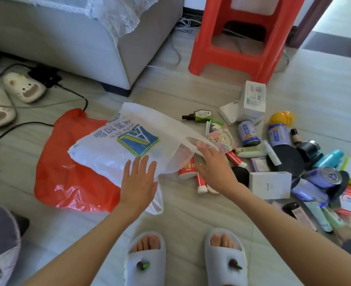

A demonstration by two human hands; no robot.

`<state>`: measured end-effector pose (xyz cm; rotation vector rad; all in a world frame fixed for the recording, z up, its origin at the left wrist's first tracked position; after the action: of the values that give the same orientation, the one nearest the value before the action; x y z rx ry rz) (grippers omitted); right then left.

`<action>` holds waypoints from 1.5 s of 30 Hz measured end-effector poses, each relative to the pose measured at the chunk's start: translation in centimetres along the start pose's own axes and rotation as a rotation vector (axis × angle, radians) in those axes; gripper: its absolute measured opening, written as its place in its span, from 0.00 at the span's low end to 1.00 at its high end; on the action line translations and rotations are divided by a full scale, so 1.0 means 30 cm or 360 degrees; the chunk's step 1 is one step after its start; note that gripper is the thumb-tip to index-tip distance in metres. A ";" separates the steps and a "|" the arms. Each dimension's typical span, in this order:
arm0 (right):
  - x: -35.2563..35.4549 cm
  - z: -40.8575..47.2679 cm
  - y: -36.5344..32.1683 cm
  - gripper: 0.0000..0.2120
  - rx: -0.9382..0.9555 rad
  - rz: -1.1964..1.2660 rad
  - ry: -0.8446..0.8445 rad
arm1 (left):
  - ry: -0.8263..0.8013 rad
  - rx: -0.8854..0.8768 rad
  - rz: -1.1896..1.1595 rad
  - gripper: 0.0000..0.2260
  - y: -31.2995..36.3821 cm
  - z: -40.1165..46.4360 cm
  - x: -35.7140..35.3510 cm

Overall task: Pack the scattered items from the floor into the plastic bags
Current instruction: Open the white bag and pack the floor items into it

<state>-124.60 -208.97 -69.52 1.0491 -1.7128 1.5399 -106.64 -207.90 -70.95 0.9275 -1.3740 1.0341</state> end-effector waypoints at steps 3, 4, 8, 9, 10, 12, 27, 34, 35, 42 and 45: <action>-0.008 0.110 0.017 0.25 0.0057 -0.0175 0.0033 | -0.0079 0.0191 0.0061 0.39 -0.039 0.079 -0.092; -0.020 0.145 0.030 0.27 0.0054 -0.0250 0.0007 | -0.0109 0.0240 0.0062 0.41 -0.054 0.097 -0.128; -0.083 0.269 0.092 0.38 -0.0004 -0.0400 -0.0148 | -0.0247 0.0360 -0.0075 0.42 -0.099 0.132 -0.205; -0.092 0.296 0.100 0.41 -0.0021 -0.0338 -0.0180 | -0.0220 0.0384 -0.0163 0.39 -0.110 0.137 -0.187; -0.096 0.322 0.100 0.43 -0.0018 -0.0254 -0.0197 | -0.0163 0.0401 -0.0273 0.34 -0.122 0.141 -0.163; -0.094 0.364 0.072 0.43 0.0076 -0.0181 -0.0203 | -0.0037 0.0433 -0.0504 0.22 -0.146 0.136 -0.096; 0.035 0.234 0.047 0.10 -0.0349 0.1047 0.0161 | 0.0373 0.0452 -0.1041 0.09 -0.207 0.066 0.204; 0.197 0.155 0.115 0.09 -0.0355 0.1135 0.0192 | 0.0351 0.0807 -0.0769 0.01 -0.300 0.065 0.201; 0.204 0.147 0.136 0.10 -0.0391 0.1189 0.0214 | 0.0342 0.0845 -0.0852 0.02 -0.303 0.068 0.192; 0.138 0.114 0.174 0.06 -0.0567 0.1719 -0.0121 | 0.0061 0.1269 -0.1760 0.03 -0.349 0.088 0.033; 0.135 0.100 0.167 0.08 -0.0602 0.2106 -0.0167 | 0.0034 0.0947 -0.1544 0.03 -0.315 0.123 0.091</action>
<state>-130.75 -212.52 -69.10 -0.3765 -2.8408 1.6586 -98.97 -214.22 -67.53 1.7674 -0.4254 0.6590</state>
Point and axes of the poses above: each hand's wrist, its own z-axis towards the middle knuckle, its own x-axis out of the back of the hand, y = z × x, the point moved 10 cm from there along z, towards the middle knuckle, and after that the axes turned 3 degrees about x, right-handed, at the moved point
